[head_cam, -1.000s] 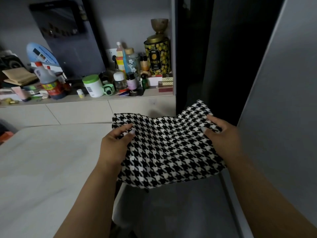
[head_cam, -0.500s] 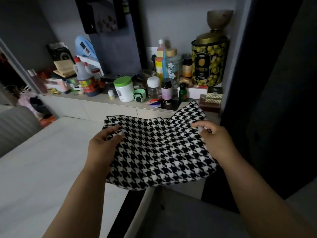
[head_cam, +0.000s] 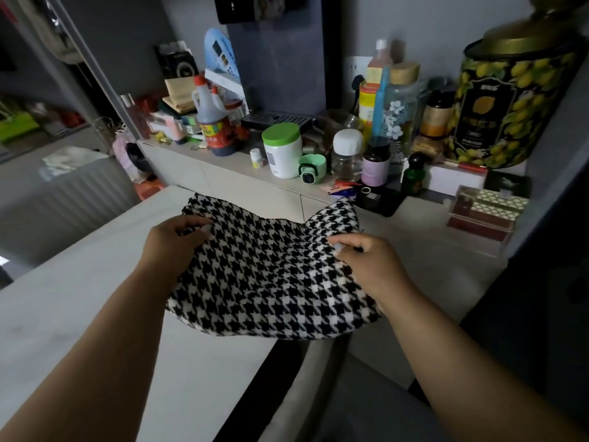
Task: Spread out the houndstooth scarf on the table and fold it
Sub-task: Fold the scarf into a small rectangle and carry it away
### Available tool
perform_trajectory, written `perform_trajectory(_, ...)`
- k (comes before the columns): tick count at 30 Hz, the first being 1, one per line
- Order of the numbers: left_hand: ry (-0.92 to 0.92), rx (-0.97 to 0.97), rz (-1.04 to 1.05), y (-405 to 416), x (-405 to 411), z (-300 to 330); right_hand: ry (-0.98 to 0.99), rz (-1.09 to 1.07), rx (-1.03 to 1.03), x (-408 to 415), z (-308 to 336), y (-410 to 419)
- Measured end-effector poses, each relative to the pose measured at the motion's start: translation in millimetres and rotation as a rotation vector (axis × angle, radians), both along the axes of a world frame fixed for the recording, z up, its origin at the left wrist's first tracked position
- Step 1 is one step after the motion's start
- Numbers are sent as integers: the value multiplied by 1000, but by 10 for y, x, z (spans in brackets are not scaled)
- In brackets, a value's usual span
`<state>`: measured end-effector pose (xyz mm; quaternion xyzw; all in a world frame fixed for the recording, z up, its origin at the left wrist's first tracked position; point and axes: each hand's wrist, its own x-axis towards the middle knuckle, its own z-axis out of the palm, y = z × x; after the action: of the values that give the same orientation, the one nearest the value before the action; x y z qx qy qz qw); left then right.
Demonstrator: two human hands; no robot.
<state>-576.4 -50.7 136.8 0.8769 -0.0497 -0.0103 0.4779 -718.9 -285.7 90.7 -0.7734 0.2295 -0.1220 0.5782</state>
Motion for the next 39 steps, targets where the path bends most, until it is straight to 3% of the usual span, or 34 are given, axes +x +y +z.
perform_trajectory(5,-20,130,-64,75,507,-193,127,87,14,365,-167,165)
perform_trajectory(12,110,336,-186,107,1212,-612,408,190,224,896,-395,355)
perform_trajectory(22,11,512,-233,-224,2027,-928,597,263,234,1490,-659,416)
perform_trajectory(26,-78,725,-249,-243,2091,-1198,776,409,-109,1616,-707,366)
perform_trajectory(31,12,760,-147,-238,1665,-1533,711,428,-568,1831,-716,246)
perform_trajectory(35,142,762,-57,-326,1194,-1794,550,445,-687,2002,-785,227)
perform_trajectory(39,202,809,-112,-383,904,-2104,716,605,-718,2034,-1057,200)
